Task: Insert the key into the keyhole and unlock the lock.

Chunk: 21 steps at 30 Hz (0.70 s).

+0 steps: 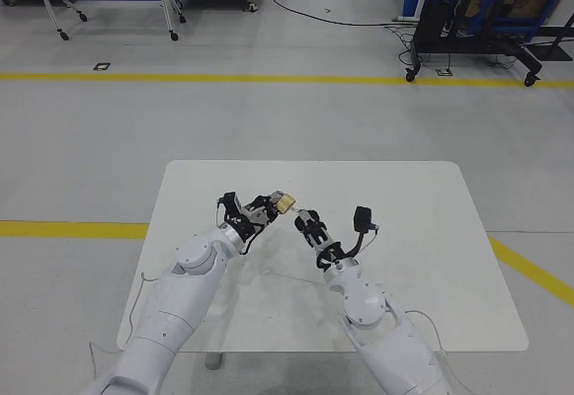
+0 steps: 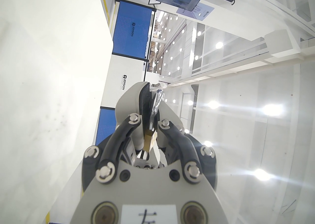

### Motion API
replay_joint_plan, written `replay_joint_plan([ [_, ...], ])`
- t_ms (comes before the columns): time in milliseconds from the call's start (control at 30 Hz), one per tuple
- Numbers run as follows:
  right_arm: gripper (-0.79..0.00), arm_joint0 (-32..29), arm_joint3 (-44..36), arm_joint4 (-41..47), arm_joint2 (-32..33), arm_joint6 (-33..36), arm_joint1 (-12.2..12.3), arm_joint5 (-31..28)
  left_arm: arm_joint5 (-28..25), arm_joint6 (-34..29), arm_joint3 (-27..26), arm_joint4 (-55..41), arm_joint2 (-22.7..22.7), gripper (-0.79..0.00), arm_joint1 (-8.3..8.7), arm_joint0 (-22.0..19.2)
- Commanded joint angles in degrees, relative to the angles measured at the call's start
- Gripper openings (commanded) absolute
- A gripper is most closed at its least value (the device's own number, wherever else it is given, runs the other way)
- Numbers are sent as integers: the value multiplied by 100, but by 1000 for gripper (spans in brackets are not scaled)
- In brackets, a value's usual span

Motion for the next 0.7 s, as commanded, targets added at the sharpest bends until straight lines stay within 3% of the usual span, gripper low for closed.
replay_joint_plan([
  [0,-785,-26,-23,54,80,159,19,-18,28,-2,-4,31,3,-785,1,-9],
  [500,-785,42,9,14,138,419,49,-17,137,-1,-95,116,-6,-785,5,34],
  [567,-785,10,-17,-109,169,390,63,-60,433,-35,-101,-98,-31,-785,-3,27],
  [667,-785,-121,-125,-113,345,426,102,-268,1316,-132,-10,-401,-64,-785,-3,-104],
])
